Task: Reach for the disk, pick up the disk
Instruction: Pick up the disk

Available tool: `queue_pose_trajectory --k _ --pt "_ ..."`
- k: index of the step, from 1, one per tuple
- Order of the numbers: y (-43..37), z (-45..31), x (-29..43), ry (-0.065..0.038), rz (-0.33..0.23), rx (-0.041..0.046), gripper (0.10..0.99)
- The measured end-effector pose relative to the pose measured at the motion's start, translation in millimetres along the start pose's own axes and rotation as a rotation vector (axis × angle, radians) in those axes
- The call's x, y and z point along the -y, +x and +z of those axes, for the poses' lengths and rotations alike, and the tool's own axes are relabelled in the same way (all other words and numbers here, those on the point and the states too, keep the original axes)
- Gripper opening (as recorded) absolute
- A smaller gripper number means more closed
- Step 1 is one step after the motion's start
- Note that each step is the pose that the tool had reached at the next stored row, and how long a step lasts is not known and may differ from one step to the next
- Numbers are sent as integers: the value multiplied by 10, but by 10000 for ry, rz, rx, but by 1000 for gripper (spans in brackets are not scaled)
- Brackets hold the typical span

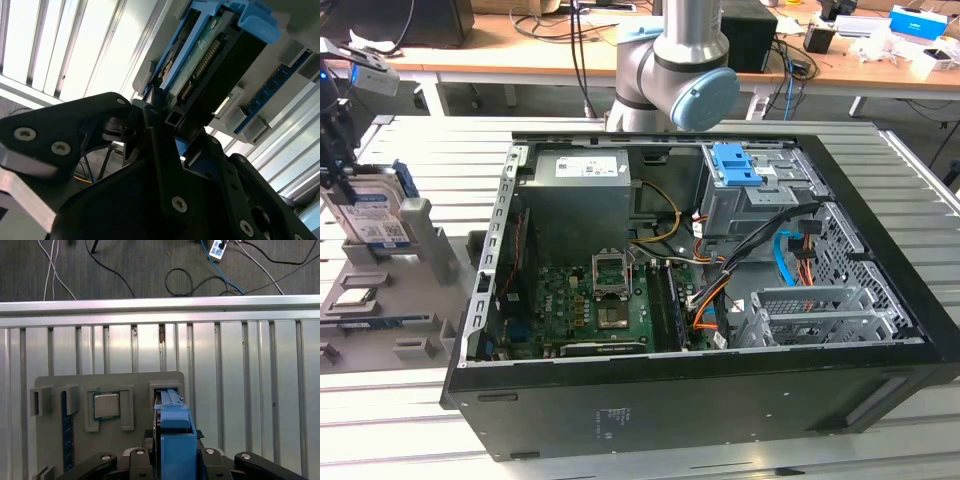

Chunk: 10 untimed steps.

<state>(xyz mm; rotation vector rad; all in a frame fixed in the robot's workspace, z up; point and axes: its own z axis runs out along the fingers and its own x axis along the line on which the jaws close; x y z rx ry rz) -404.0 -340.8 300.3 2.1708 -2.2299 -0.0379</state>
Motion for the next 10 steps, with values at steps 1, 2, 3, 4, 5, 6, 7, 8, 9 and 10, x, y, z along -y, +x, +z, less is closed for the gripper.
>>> queue_pose_trajectory --k 1,2,3,4,5,6,7,8,9,10 --pt "0 -12 0 1 0 0 365" --pt "0 -21 0 0 -1 1 365" --pt "0 -50 1 0 -1 0 365" --pt "0 -72 1 0 -1 0 365" --pt "0 -96 1 0 -1 0 365" --pt "0 -119 1 0 -1 0 365" --pt "0 -131 1 0 0 1 365" --pt "0 -143 1 0 -1 0 365" --pt "1 -156 1 0 -1 0 365" --pt "0 -169 1 0 -1 0 365"
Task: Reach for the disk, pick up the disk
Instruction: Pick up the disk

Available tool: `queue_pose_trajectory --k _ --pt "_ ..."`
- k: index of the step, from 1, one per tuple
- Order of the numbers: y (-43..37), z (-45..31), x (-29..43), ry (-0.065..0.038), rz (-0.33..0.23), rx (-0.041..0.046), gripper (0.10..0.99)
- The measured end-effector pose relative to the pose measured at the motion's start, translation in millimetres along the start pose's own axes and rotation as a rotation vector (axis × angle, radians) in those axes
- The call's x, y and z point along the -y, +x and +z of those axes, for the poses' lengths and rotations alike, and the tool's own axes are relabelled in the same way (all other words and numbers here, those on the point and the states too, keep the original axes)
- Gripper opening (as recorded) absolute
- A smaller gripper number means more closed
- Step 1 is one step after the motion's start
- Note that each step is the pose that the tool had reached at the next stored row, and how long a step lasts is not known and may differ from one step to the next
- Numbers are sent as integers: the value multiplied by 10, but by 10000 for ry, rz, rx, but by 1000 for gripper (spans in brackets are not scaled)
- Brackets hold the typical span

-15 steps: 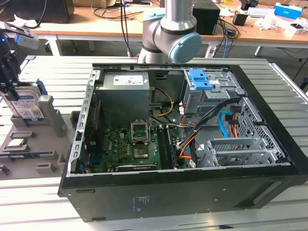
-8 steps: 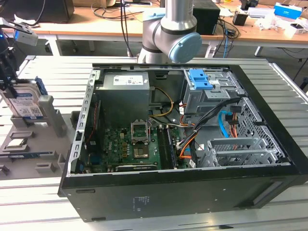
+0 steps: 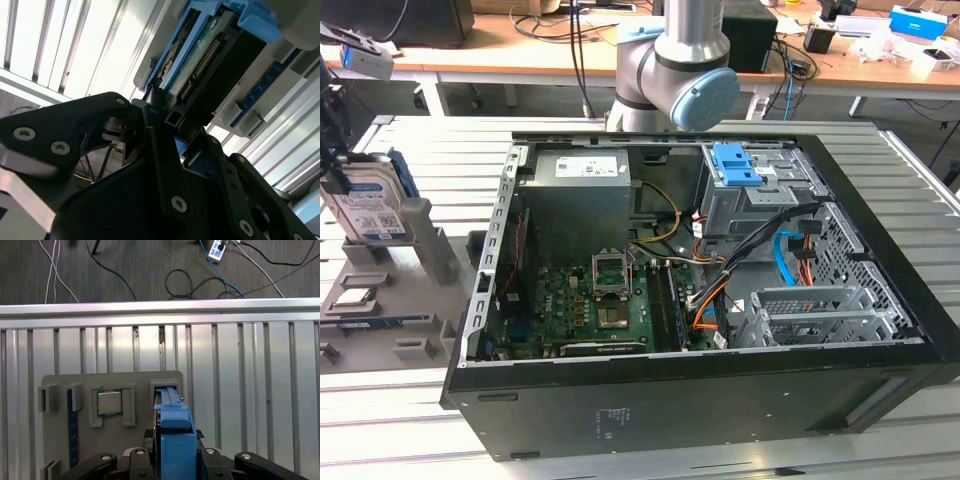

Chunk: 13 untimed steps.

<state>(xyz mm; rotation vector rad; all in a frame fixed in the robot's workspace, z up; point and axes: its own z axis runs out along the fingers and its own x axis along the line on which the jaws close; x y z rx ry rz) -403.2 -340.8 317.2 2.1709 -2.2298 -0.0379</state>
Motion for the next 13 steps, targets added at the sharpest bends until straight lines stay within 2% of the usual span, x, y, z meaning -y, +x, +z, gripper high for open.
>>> queue_pose_trajectory --k 13 --pt "1 -269 4 0 0 0 365"
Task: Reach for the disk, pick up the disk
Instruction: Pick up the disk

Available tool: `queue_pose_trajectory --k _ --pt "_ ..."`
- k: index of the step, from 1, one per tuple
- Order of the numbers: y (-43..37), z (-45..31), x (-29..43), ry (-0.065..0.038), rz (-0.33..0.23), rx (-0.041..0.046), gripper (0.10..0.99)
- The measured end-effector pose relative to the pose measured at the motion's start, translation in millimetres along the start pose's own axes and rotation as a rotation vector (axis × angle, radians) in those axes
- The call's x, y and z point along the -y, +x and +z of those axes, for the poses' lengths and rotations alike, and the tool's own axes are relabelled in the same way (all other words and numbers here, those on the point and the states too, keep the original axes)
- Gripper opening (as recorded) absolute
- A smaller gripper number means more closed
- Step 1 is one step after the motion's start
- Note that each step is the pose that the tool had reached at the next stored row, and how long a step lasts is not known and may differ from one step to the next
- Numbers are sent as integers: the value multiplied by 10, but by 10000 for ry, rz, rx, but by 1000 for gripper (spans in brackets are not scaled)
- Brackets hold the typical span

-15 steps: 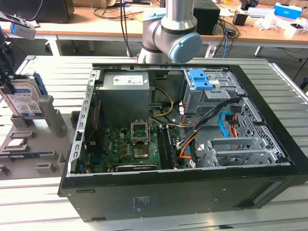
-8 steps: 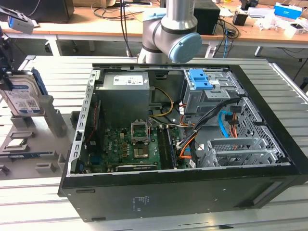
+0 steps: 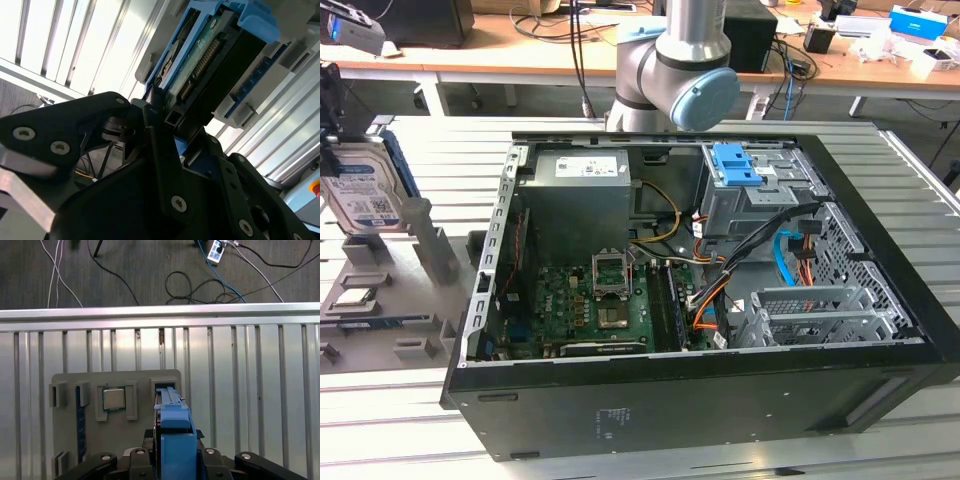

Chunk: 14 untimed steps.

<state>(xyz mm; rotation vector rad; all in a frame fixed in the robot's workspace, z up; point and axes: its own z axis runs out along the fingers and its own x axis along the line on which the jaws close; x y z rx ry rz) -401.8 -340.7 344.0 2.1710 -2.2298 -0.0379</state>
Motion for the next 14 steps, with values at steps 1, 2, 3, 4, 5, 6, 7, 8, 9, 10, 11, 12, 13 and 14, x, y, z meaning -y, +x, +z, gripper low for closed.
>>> queue_pose_trajectory --k 1,2,3,4,5,6,7,8,9,10,11,12,13,14 --pt "0 -22 1 0 0 -1 365" --pt "0 -34 1 -1 0 0 365" --pt "0 -45 1 0 0 0 365" --pt "0 -58 2 0 0 0 365" --pt "0 -69 2 0 0 0 365" --pt "0 -87 2 1 0 0 365" --pt "1 -106 3 0 0 0 365" --pt "0 -120 3 0 0 0 365" --pt "0 -140 4 0 0 0 365" --pt "1 -155 4 -1 0 0 365" --pt "0 -181 5 0 0 0 365" --pt "0 -209 6 -1 0 -1 365" --pt "1 -234 7 0 0 0 365" --pt "1 -246 7 0 0 0 365"
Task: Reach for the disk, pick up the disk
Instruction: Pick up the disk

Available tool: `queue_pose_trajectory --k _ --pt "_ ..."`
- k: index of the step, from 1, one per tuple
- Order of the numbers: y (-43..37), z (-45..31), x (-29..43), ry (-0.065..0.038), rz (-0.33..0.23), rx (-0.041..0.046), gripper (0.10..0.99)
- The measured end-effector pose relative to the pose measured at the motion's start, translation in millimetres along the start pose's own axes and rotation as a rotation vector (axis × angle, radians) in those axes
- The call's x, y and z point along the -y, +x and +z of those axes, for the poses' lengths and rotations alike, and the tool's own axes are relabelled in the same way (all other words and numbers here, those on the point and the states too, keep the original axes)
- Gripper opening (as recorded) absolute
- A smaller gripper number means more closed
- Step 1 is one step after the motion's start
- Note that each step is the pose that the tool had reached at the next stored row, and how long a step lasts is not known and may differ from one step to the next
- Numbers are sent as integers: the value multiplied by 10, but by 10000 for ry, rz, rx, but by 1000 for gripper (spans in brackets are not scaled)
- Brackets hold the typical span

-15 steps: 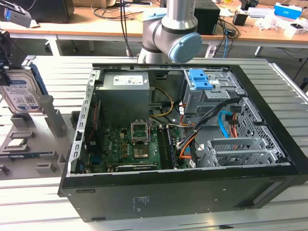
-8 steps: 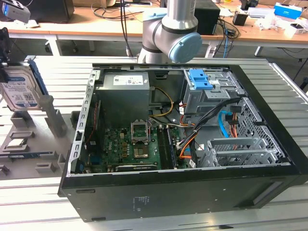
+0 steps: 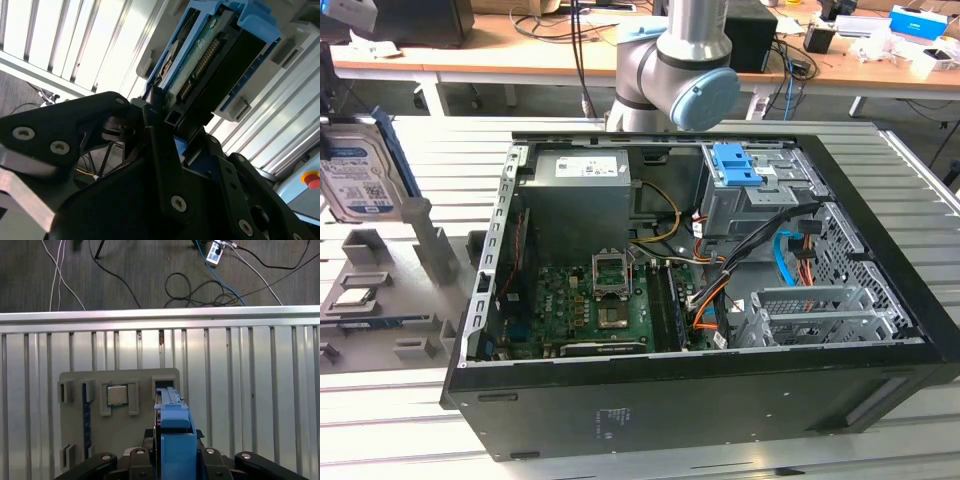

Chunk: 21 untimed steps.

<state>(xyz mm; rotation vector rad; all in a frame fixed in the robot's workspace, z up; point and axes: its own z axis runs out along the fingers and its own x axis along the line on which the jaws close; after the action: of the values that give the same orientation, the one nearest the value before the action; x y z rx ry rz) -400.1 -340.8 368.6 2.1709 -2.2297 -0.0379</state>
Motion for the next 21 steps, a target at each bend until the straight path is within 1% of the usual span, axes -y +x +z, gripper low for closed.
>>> queue_pose_trajectory --k 3,5,9,17,19,21 --pt "0 -43 2 -1 0 1 365" --pt "0 -112 5 -1 0 0 365" --pt "0 -205 10 -4 0 0 365" --pt "0 -337 15 -7 0 0 365" --pt "1 -385 18 -7 0 0 365" --pt "1 -415 19 -8 0 0 365"
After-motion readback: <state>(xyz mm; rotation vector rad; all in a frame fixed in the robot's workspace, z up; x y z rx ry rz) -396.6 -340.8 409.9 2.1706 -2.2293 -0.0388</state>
